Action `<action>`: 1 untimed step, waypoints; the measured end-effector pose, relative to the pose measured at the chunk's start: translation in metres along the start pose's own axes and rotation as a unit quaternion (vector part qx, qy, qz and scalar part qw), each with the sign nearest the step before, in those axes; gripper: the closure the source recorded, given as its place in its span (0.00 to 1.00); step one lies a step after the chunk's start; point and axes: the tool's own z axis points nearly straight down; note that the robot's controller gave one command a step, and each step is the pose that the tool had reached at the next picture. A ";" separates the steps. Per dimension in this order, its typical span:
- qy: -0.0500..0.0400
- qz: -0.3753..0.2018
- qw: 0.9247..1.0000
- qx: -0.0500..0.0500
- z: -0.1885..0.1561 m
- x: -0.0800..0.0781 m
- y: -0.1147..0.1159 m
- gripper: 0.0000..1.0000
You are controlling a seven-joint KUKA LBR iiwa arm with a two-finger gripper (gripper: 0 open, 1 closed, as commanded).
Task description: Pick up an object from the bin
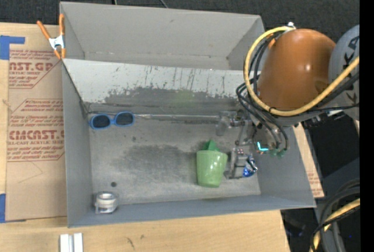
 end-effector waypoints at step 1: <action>0.000 0.013 1.000 0.000 0.129 -0.010 -0.050 0.00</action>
Offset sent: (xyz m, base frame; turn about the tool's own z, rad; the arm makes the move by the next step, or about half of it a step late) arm 0.0106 -0.0486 -0.1240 0.0229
